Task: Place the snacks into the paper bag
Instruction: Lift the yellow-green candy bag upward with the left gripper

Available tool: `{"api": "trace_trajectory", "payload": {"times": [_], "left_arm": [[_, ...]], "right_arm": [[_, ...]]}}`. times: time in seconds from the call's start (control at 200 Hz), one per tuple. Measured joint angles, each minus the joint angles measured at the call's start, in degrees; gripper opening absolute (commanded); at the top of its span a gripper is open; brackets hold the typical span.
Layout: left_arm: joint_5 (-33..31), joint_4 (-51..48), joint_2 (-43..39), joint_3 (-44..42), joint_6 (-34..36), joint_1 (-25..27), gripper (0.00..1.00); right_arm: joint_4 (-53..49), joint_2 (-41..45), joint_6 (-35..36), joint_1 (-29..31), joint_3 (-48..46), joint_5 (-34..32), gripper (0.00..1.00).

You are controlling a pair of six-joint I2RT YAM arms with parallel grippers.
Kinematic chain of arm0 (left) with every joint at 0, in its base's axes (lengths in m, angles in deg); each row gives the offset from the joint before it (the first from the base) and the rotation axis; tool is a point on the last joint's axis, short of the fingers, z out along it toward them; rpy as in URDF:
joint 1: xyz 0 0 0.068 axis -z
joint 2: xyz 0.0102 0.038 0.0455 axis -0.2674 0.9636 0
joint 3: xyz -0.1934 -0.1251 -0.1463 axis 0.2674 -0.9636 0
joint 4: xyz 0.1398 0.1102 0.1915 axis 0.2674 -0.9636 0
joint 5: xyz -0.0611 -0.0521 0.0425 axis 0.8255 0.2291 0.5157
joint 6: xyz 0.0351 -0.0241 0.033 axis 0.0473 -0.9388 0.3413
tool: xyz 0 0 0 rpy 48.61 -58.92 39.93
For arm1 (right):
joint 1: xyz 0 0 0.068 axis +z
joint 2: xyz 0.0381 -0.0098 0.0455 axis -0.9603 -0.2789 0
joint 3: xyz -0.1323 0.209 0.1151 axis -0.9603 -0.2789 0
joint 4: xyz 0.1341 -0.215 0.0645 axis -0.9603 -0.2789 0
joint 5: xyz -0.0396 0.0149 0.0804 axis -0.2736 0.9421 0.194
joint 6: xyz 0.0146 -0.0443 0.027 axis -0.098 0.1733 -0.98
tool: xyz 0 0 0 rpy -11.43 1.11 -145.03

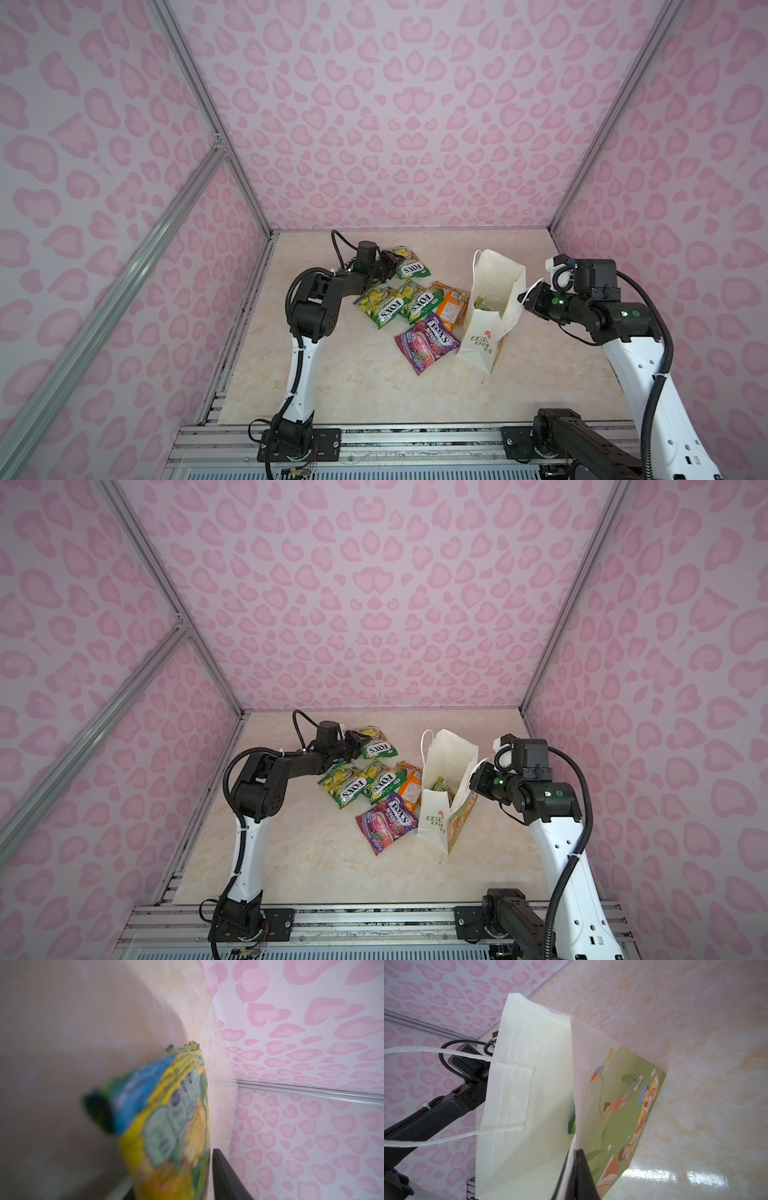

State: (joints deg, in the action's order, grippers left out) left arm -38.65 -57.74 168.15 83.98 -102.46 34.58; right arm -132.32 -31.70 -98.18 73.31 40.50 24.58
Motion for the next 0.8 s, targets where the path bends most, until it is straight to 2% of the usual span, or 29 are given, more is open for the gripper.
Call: {"api": "trace_trajectory", "payload": {"times": [0.06,0.31,0.62,0.8], "left_arm": [[0.63,1.75,0.0,0.0,-0.39,-0.02,0.27],[2.14,4.07,-0.61,0.04,-0.39,-0.09,0.18],[3.98,4.13,-1.64,0.15,-1.79,-0.48,0.13],[4.85,3.58,-7.67,-1.75,-0.28,-0.52,0.12]], "right_arm": [[-0.02,0.0,0.02,0.0,0.0,0.0,0.0],[0.09,0.04,0.07,0.02,-0.24,0.02,0.0],[0.28,0.17,0.09,-0.02,-0.61,0.02,0.0],[0.5,-0.13,0.24,-0.11,-0.68,0.02,0.0]]}}
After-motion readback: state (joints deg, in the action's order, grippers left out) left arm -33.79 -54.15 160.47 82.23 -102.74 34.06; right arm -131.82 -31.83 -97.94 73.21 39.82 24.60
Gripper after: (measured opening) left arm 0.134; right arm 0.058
